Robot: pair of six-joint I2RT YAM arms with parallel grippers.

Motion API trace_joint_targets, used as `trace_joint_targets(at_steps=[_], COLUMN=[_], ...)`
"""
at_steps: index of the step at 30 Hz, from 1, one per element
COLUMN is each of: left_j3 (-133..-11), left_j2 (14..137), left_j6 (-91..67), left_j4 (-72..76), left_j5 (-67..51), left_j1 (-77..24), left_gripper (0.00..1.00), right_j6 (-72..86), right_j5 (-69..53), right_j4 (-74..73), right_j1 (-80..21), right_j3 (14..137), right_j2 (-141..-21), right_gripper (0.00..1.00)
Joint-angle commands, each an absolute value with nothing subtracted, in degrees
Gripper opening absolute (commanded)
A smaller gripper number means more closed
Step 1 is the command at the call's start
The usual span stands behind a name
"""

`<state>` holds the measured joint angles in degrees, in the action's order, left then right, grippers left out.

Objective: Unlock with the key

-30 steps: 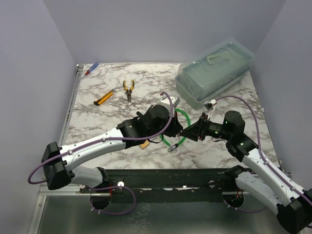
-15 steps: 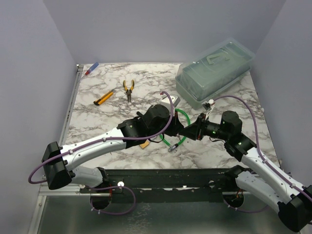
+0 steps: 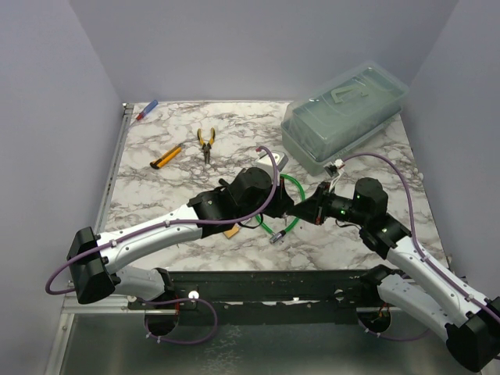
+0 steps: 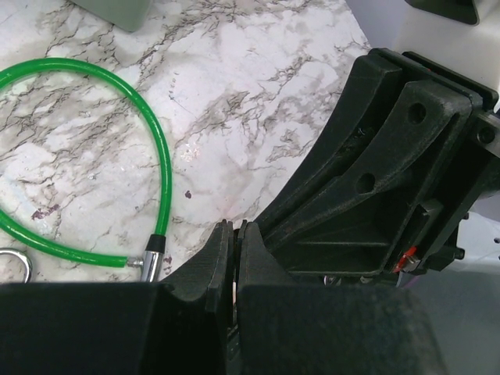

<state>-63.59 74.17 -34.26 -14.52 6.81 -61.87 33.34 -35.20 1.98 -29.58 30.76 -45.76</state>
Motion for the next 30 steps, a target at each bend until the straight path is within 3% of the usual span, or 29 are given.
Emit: trace_joint_targets(at_steps=[1,3,6,7,10,12,14,20,30], left_j3=[-63.9,-63.9,-64.0,-63.9,-63.4,-62.6,-61.1,-51.5,-37.4], left_j2=[73.8,73.9,74.0,74.0,73.0,71.5,69.2,58.0,45.4], left_j6=[-33.9,-34.1,-34.8,-35.0,-35.8,-36.0,-35.9,-34.6,-37.6], left_j4=[-13.2,-13.2,-13.0,-13.0,-13.0,-12.9,-12.3,-2.8,18.1], left_j5=[8.3,8.3,8.5,8.6,9.0,9.2,8.8,1.3,-7.7], left_j1=[-61.5,-61.5,-61.5,-61.5,-61.5,-61.5,-61.5,-61.1,-60.6], left_gripper=[0.00,0.00,0.01,0.06,0.49,0.66,0.74,0.76,0.56], right_j6=[33.2,33.3,33.5,33.7,35.1,36.5,37.8,40.1,45.9], right_j5=[-34.1,-34.1,-34.3,-34.3,-33.2,-32.3,-32.3,-36.7,-52.4], right_j4=[1.5,1.7,2.3,2.5,3.5,4.5,6.1,10.9,25.9], right_j1=[-30.0,-30.0,-30.0,-29.9,-30.0,-30.0,-29.9,-29.9,-29.9], right_j3=[31.9,31.8,31.5,31.4,30.9,30.5,30.0,30.4,30.9], right_j2=[-45.5,-45.6,-45.7,-45.6,-44.6,-43.6,-42.4,-40.9,-43.4], right_gripper=[0.07,0.01,0.00,0.00,0.00,0.00,0.00,0.00,0.00])
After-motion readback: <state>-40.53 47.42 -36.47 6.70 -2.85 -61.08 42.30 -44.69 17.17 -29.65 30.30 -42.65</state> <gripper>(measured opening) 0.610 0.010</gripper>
